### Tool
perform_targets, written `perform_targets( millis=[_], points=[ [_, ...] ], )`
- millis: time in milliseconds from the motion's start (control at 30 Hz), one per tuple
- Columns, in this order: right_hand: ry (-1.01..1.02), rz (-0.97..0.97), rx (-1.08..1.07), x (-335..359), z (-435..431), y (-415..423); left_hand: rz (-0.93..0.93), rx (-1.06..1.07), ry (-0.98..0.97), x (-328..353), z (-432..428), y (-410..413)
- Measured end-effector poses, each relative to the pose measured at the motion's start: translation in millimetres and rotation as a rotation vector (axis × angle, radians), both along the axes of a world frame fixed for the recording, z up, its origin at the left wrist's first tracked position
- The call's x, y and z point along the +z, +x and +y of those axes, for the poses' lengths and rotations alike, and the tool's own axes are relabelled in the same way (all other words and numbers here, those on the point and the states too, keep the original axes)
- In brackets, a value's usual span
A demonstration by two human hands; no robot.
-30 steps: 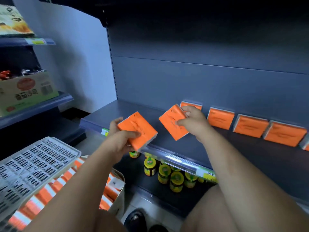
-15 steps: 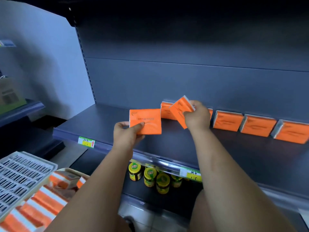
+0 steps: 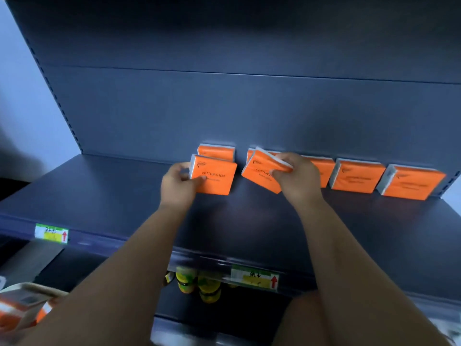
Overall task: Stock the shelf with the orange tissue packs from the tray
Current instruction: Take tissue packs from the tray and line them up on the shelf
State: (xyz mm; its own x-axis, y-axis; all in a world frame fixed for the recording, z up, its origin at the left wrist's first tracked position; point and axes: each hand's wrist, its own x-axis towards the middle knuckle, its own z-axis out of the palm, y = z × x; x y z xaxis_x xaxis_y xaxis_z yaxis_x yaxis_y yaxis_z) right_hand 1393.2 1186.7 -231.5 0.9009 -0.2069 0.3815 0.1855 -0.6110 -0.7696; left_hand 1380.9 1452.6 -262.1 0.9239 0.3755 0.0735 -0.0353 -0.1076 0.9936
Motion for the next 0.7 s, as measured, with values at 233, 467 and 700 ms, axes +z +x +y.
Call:
perform_targets(
  millis=[233,467,700],
  points=[
    [-0.129,-0.009,0.066,-7.0,-14.8,23.1,0.075,0.088,0.056,-16.3,-1.1,42.2],
    [-0.258,-0.035,0.119,-25.9,-14.8,33.2,0.155,0.131,0.160,-17.7,-8.7,70.6],
    [-0.338,-0.050,0.013,-34.8,-7.3,42.6,0.156,0.133,0.178,-20.7,-18.7,79.1]
  ],
)
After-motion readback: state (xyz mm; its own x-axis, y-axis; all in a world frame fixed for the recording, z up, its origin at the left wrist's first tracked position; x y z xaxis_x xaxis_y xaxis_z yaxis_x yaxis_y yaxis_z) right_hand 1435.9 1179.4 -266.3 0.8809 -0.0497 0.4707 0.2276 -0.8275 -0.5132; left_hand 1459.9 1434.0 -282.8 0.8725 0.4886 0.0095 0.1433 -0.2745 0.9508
